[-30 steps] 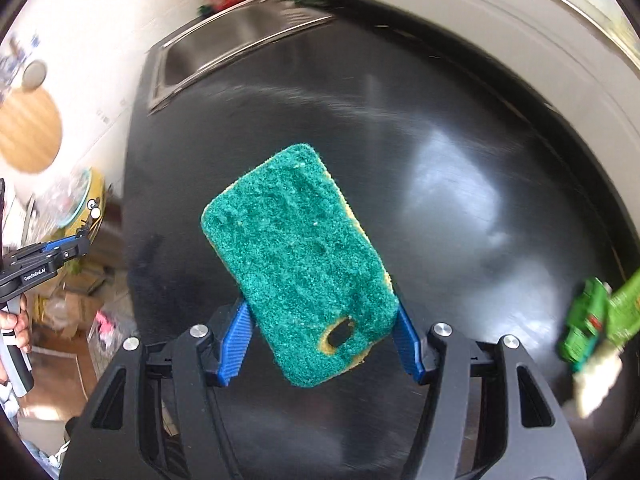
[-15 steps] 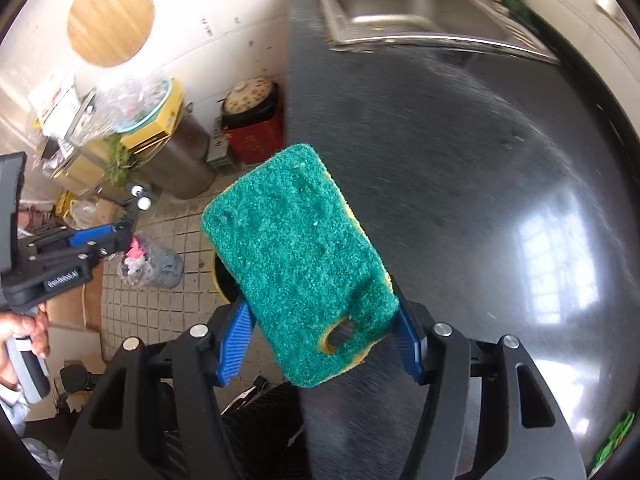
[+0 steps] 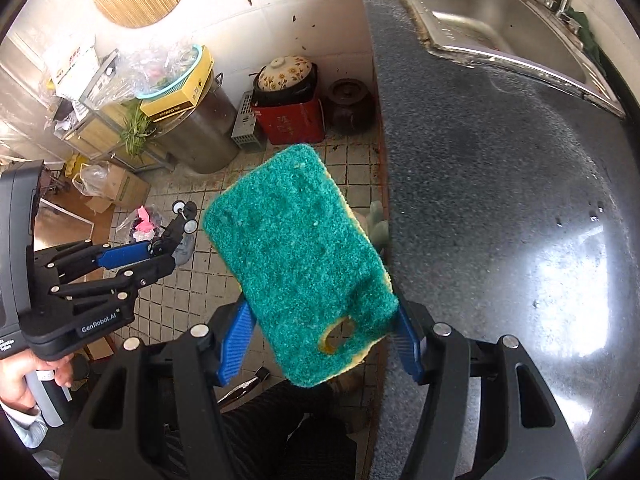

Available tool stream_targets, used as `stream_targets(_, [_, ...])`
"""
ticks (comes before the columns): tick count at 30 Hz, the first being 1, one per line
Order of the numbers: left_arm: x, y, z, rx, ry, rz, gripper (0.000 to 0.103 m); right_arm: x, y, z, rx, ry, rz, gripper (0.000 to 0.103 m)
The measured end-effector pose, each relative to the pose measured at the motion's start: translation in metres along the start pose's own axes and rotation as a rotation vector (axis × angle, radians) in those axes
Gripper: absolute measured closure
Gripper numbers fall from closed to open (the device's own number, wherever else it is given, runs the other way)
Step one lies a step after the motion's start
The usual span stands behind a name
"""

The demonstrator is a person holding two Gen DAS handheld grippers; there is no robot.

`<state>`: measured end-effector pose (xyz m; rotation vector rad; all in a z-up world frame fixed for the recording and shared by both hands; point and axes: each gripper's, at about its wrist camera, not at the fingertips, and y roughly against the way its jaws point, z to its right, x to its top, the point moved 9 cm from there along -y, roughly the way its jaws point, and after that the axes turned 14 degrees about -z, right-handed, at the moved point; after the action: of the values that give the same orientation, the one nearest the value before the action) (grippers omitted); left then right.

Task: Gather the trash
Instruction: 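Carry the sponge and chassis in both grippers over the trash bin, then open both grippers to drop the sponge and chassis into the bin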

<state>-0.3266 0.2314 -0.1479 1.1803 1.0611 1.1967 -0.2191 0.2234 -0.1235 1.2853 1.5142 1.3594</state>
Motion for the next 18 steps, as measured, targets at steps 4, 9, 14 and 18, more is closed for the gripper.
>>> stream_targets(4, [-0.003,-0.005,-0.005,0.008,0.005,-0.012,0.067,0.006,-0.008,-0.005,0.011,0.012,-0.014,0.043])
stream_targets(9, [-0.007,-0.012,0.001,-0.029,0.004,-0.058,0.064,0.008,-0.002,-0.014,0.066,0.032,-0.007,0.032])
stream_targets(14, [-0.003,0.002,-0.011,-0.010,0.067,0.013,0.009,0.020,0.041,0.002,0.102,-0.041,0.116,0.007])
stream_targets(18, [0.001,0.008,-0.013,-0.029,0.120,0.013,0.007,0.012,0.080,0.029,0.165,-0.097,0.200,0.007])
